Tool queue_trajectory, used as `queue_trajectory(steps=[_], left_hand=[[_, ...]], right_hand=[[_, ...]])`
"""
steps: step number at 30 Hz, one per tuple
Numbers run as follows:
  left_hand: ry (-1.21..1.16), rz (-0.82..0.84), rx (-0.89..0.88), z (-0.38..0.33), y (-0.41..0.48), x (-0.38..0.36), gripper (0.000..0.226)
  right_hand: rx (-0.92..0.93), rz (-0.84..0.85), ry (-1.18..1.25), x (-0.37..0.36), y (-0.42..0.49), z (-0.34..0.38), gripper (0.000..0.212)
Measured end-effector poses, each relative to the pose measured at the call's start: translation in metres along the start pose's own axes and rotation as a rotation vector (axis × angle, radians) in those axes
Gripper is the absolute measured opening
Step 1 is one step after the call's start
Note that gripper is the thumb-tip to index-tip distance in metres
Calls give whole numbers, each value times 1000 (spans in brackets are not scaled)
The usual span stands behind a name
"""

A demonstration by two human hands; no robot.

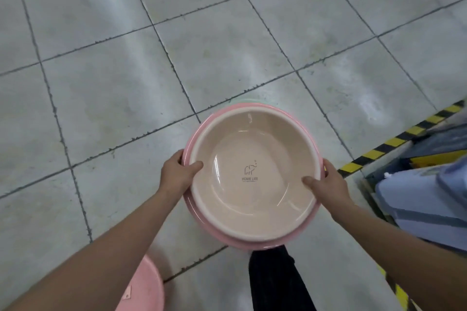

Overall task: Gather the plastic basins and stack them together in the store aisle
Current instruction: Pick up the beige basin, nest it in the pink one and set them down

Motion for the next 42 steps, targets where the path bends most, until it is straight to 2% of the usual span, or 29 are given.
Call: queue_trajectory(steps=[5,14,22,27,36,39,42], left_hand=[[-29,-41,5,-24,64,-42,31],[-60,-91,107,-8,141,-100,27],[-47,-77,157,37,179,-130,27],[-78,-104,211,69,195,-150,49],[-46,-129,250,119,204,-167,49],[-46,-113,248,120,204,-168,51],[-62,-87,294,118,198,-159,57]], right_hand=[[34,0,-39,-17,87,31,35],[14,72,-56,-71,199,24,36],[-20,114,-101,-113,242,-10,42],[-39,140,-131,-133,264,-33,45],[-45,185,-176,-161,282,-62,34],[-60,187,-159,-163,282,-64,43],[-89,176,-115,-158,271,-58,64]])
Point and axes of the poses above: each hand's wrist, its own y-axis towards the middle knuckle, its own x-axis out of the back of the hand, z = x × y, the point moved 2 cm from there along y, towards the middle knuckle, and after that the axes turned 6 degrees about -z, right-handed, at the moved point
